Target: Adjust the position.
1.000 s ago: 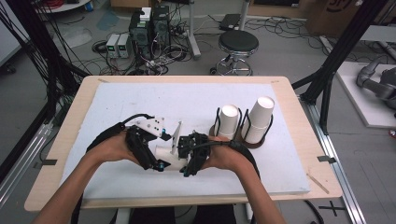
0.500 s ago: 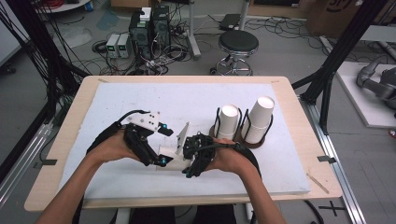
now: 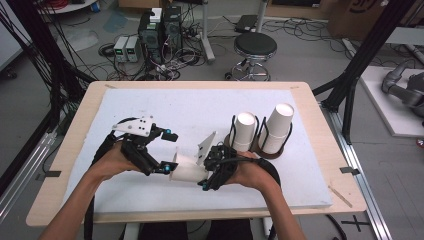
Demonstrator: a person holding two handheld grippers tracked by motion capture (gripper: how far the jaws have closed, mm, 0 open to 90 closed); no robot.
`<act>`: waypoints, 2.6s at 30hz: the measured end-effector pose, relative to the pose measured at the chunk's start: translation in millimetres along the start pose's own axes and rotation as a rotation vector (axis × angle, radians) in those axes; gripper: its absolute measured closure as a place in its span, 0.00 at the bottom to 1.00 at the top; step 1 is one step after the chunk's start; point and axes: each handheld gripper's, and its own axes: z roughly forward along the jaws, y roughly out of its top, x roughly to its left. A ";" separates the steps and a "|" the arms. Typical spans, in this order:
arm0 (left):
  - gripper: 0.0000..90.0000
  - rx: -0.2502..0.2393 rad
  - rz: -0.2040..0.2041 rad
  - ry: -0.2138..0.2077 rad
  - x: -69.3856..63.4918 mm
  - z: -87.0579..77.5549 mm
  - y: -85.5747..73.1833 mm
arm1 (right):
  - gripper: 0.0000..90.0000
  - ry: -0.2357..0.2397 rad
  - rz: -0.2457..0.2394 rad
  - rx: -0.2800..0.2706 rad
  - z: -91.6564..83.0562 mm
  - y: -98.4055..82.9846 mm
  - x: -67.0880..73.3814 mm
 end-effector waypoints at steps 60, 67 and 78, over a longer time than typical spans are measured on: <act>0.09 -0.171 -0.032 -0.035 -8.9 10.7 -45.1 | 0.41 0.052 0.118 -0.606 11.5 -56.5 6.6; 0.08 -0.201 -0.033 -0.065 -10.1 23.2 -39.5 | 0.41 0.055 0.112 -0.617 12.5 -55.3 6.9; 0.06 -0.233 -0.033 -0.092 -11.6 35.1 -31.5 | 0.41 0.067 0.114 -0.626 15.0 -53.7 8.0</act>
